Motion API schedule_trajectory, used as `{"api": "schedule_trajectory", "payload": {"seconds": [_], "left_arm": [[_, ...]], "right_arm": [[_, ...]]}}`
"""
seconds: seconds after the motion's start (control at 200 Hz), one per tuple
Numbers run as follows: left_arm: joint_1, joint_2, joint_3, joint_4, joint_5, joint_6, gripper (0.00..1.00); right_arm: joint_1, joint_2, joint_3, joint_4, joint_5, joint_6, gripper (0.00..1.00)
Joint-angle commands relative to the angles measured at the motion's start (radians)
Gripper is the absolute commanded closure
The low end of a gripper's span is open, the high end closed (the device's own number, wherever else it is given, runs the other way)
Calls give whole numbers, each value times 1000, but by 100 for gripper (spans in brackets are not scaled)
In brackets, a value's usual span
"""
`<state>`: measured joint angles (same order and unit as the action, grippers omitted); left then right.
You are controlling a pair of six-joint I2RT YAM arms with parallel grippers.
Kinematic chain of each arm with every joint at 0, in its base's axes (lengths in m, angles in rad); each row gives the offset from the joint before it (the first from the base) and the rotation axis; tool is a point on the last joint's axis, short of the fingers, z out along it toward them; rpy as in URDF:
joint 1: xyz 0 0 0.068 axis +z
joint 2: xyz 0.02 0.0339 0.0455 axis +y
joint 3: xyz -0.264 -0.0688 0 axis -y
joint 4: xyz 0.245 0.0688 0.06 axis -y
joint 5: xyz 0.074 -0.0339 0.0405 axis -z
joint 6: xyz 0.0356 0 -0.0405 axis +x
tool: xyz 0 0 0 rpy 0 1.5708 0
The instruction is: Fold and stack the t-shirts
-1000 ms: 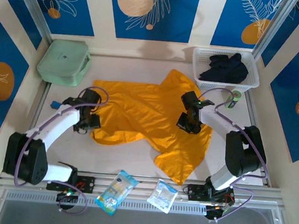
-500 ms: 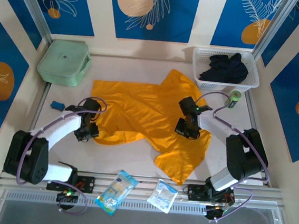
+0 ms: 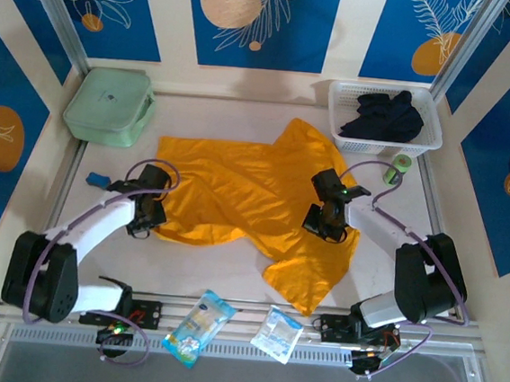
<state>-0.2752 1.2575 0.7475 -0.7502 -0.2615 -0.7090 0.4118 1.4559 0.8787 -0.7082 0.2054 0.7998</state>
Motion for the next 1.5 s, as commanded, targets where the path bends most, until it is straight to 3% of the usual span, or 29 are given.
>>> {"api": "schedule_trajectory", "payload": {"seconds": [0.0,0.315,0.39,0.48,0.64,0.805,1.211,1.396,1.496], "left_arm": [[1,-93,-43,-77,-16,-52,100],[-11,-259,-70,-270,-24,-185,97],[-15,-278,-79,-289,-17,-205,85],[-16,-288,-82,-295,-16,-218,58],[-17,-252,-16,-310,-49,-199,42],[-16,-97,131,-253,-59,-116,41],[-18,477,385,131,52,-4,47],[-11,775,569,152,51,54,51],[-11,857,663,136,63,85,53]], "right_arm": [[-7,-27,-17,11,-28,-6,98],[-26,1,-44,84,-95,-56,99],[-28,13,-50,98,-114,-67,99],[-32,22,-56,106,-124,-82,98],[-63,29,-59,105,-132,-104,98],[-133,40,-43,85,-120,-114,98],[-310,228,39,46,-76,-119,100],[-349,268,72,5,-26,-114,100],[-365,286,97,-19,-6,-123,100]]}}
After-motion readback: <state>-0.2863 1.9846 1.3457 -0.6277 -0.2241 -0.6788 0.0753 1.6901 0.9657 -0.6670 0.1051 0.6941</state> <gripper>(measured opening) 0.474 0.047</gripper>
